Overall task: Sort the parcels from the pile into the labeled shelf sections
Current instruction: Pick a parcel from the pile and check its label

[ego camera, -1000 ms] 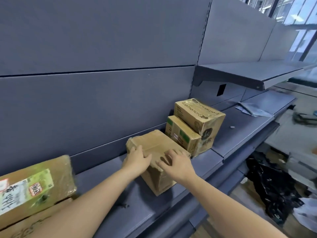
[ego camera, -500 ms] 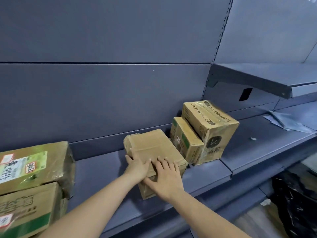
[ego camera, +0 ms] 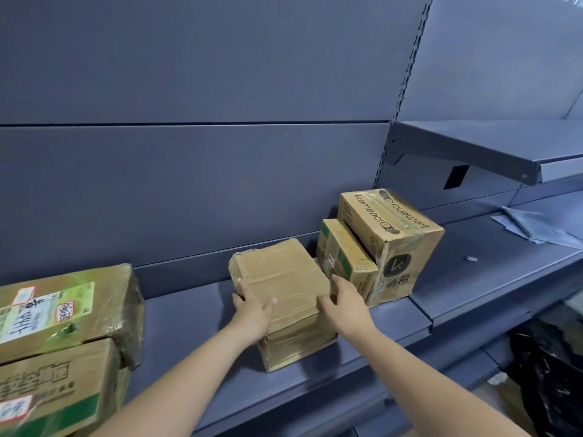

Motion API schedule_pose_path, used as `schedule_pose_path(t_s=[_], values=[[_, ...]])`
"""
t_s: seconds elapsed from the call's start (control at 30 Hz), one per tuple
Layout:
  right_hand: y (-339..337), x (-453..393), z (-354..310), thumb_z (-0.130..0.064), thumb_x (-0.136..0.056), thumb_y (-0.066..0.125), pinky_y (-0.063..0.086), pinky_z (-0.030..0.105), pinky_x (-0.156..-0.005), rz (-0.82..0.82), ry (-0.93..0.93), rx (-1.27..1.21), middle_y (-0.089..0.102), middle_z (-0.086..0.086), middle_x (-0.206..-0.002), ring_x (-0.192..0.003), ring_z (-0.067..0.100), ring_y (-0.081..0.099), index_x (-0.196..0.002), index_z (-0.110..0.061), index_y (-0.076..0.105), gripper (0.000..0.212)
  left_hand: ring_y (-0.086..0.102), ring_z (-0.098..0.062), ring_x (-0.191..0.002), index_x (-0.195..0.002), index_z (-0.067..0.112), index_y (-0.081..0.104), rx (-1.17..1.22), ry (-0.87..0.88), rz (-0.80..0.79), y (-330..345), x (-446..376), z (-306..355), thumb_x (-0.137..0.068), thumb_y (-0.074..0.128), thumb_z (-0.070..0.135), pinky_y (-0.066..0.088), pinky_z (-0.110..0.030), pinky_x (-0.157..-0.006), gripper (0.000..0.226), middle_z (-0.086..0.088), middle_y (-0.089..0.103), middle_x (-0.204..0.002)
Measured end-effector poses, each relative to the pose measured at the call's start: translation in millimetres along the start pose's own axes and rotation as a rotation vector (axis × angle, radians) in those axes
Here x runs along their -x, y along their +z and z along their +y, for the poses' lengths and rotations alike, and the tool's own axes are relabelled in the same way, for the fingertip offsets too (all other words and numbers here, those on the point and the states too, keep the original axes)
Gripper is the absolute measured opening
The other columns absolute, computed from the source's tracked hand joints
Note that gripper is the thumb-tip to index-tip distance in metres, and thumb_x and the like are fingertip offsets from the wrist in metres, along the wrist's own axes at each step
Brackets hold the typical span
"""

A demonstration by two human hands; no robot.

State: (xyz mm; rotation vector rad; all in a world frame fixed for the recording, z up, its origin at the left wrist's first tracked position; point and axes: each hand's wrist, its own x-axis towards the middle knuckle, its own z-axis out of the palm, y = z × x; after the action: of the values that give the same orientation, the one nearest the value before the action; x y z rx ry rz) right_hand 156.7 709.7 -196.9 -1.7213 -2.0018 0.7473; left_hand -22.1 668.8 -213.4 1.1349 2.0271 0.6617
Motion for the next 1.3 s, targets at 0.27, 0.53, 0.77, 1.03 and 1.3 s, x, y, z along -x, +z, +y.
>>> schedule_pose_path(t_s=[0.27,0.53,0.77,1.03,1.3], values=[[8.4,1.7,-12.1,-0.043,-0.09,0.059,0.048,0.028,-0.08,-0.064,0.194,-0.37,0.063,-0.004,-0.114,-0.098,0.013,0.058,-0.124,-0.022,0.056,0.039,0.015,-0.034,-0.146,-0.149,0.012,-0.026,-0.008,-0.057,-0.025,-16.3,0.6,-12.7,-0.101,0.039,0.043,0.02,-0.04,-0.115,0.087,-0.014,-0.01,-0.161],[22.0,28.7,-48.6,-0.033,-0.078,0.067,0.051,0.029,-0.086,0.023,-0.082,-0.402,0.065,-0.019,-0.104,-0.096,0.006,0.06,-0.119,-0.038,0.058,0.043,0.021,-0.037,-0.143,-0.154,0.01,0.01,-0.159,-0.065,-0.001,-47.3,-2.4,-26.0,-0.102,0.032,0.039,0.024,-0.046,-0.115,0.064,-0.012,0.002,-0.161],[47.5,45.9,-79.4,-0.077,-0.069,0.039,0.031,0.037,-0.109,0.048,-0.376,-0.046,0.051,-0.018,-0.136,-0.127,0.007,0.041,-0.135,-0.037,0.052,0.078,0.037,-0.03,-0.134,-0.144,0.012,0.04,0.025,0.044,0.115,-73.5,10.5,-2.2,-0.098,0.025,0.057,0.033,-0.039,-0.106,0.066,-0.01,0.038,-0.149],[47.2,42.7,-80.6,-0.033,-0.092,0.054,0.043,0.031,-0.095,0.154,-0.232,-0.187,0.062,-0.002,-0.123,-0.12,0.019,0.052,-0.127,-0.019,0.06,0.039,0.051,-0.029,-0.108,-0.142,0.002,0.031,0.057,-0.042,0.133,-77.6,13.0,1.0,-0.099,0.042,0.04,0.042,-0.035,-0.083,0.058,-0.013,0.051,-0.129],[44.7,31.8,-84.7,-0.04,-0.095,0.049,0.039,0.031,-0.067,-0.124,0.108,-0.37,0.06,0.003,-0.086,-0.078,0.017,0.053,-0.084,-0.01,0.058,0.033,0.05,-0.02,-0.09,-0.142,0.005,0.03,0.063,-0.014,0.141,-83.7,15.9,-17.0,-0.099,0.042,0.044,0.042,-0.03,-0.074,0.059,-0.004,0.052,-0.11]])
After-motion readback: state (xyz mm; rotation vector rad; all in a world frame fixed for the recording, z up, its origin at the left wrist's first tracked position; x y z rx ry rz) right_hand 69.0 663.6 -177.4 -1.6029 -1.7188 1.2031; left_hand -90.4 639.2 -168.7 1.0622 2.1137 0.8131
